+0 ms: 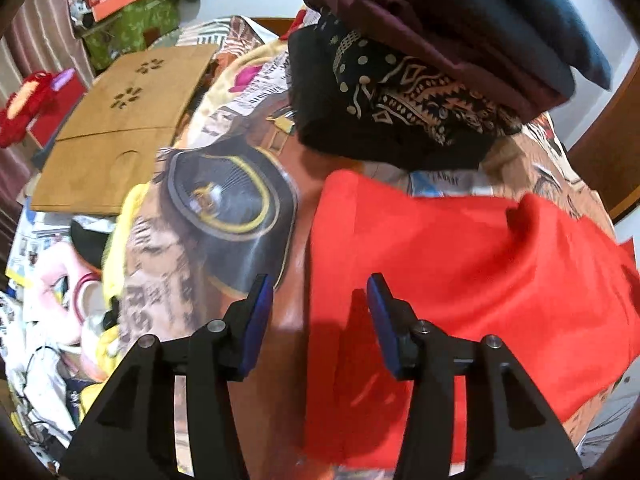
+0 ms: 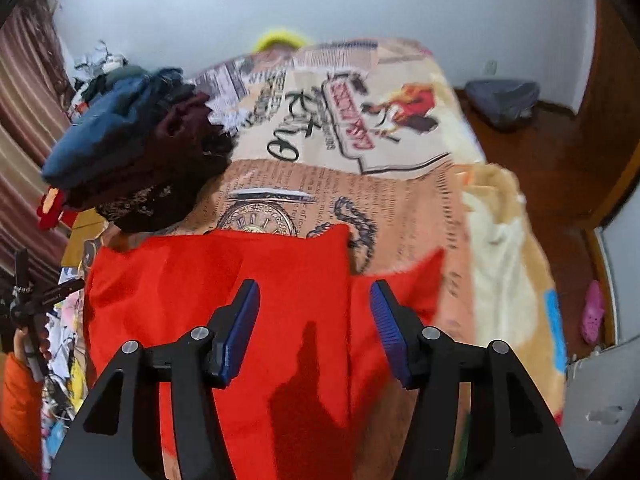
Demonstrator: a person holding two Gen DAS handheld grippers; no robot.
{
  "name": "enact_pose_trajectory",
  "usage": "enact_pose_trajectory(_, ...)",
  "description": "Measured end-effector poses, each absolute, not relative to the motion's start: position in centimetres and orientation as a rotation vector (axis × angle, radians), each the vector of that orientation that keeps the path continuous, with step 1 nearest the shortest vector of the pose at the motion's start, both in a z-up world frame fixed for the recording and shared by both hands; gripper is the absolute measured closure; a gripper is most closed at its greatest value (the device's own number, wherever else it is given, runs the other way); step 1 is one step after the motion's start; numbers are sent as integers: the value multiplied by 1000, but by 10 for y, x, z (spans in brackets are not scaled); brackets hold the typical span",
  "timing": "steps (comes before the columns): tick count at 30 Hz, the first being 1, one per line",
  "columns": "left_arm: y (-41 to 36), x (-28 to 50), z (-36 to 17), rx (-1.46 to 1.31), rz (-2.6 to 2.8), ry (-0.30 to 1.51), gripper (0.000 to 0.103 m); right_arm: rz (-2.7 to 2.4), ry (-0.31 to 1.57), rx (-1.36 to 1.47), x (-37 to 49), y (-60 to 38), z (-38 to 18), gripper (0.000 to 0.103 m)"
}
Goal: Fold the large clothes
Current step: 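Grasp the folded jacket corner with the right gripper and tuck it under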
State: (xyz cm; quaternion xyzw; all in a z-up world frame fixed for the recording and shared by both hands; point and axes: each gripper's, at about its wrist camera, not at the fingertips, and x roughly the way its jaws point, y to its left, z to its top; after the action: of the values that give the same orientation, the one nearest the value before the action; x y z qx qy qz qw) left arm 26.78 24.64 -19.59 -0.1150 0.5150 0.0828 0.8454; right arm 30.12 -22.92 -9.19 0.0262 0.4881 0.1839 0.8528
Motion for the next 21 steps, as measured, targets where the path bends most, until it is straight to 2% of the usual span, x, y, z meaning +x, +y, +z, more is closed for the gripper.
enact_pose_trajectory(9, 243, 315, -227, -302, 124, 1109, 55, 384, 1277, 67, 373, -207, -173, 50)
enact_pose_trajectory(10, 240, 317, -228, -290, 131, 1105, 55, 385, 1282, 79, 374, -206, -178, 59)
enact_pose_trajectory(11, 238, 320, -228, -278, 131, 1099, 55, 394, 1284, 82, 374, -206, -178, 72)
enact_pose_trajectory(12, 236, 322, -228, -267, 128, 1091, 59, 396, 1290, 74, 373, -205, -179, 79)
enact_pose_trajectory(13, 233, 323, -227, -254, 126, 1078, 65, 398, 1276, 58, 371, -204, -177, 92)
enact_pose_trajectory(14, 231, 325, -225, -238, 125, 1073, 85, 405, 1258, 57, 369, -204, -174, 92)
enact_pose_trajectory(15, 228, 326, -223, -211, 119, 1076, 94, 405, 1232, 54, 366, -204, -169, 92)
enact_pose_trajectory(17, 225, 327, -215, -177, 134, 1054, 98, 393, 1161, 27, 359, -204, -154, 94)
enact_pose_trajectory(21, 225, 326, -190, -150, 174, 969, 99, 384, 1054, 32, 352, -211, -122, 95)
